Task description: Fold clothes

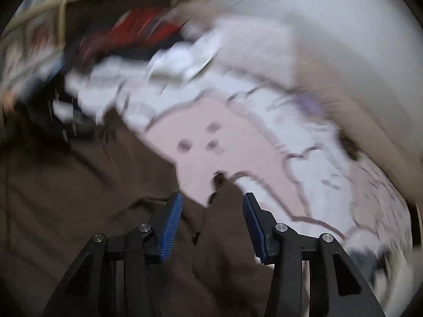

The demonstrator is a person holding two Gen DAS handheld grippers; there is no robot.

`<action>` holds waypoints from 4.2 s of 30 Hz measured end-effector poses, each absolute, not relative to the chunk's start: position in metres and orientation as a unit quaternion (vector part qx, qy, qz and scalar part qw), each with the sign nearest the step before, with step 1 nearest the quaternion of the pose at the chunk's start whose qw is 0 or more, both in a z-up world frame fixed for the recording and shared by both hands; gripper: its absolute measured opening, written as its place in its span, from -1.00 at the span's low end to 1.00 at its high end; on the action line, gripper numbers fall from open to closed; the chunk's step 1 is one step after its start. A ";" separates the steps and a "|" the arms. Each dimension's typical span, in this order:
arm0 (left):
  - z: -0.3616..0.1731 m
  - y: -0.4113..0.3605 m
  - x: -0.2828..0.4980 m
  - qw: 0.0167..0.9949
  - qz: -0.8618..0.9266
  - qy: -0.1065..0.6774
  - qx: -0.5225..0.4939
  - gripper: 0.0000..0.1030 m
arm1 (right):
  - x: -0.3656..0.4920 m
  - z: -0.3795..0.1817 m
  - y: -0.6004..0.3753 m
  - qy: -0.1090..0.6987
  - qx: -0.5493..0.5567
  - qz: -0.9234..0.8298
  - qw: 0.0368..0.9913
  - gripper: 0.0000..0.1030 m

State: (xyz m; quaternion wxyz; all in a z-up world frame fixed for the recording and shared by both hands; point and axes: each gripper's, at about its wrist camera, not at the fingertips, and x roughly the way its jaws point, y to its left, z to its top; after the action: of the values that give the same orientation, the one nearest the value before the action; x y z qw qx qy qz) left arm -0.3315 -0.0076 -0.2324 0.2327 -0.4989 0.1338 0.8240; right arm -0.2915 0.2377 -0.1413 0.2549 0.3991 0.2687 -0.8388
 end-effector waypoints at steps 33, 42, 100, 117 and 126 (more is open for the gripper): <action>-0.133 -0.024 -0.339 0.079 0.913 0.168 -0.364 -0.74 | -0.351 -0.108 0.210 0.115 0.436 -0.862 0.231 -0.84; -0.135 -0.023 -0.411 -0.016 0.911 0.245 -0.331 -0.80 | -0.422 -0.116 0.226 -0.112 0.467 -0.847 0.226 -0.84; -0.090 -0.251 -0.104 -0.198 0.907 0.143 -0.344 -0.78 | -0.030 -0.138 0.305 -0.100 0.474 -0.867 0.121 0.61; -0.176 -0.300 -0.162 -0.218 0.868 0.072 -0.440 0.38 | -0.035 -0.177 0.307 -0.083 0.516 -0.852 0.046 0.61; -0.157 -0.229 -0.090 -0.165 0.888 0.076 -0.423 0.53 | -0.036 -0.193 0.307 -0.138 0.539 -0.828 0.069 0.61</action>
State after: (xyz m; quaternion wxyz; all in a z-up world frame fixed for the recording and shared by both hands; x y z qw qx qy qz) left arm -0.0903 -0.2292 -0.1571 -0.1653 -0.4231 0.0759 0.8877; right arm -0.0356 0.3073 -0.1926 0.0687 0.5387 -0.1381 -0.8282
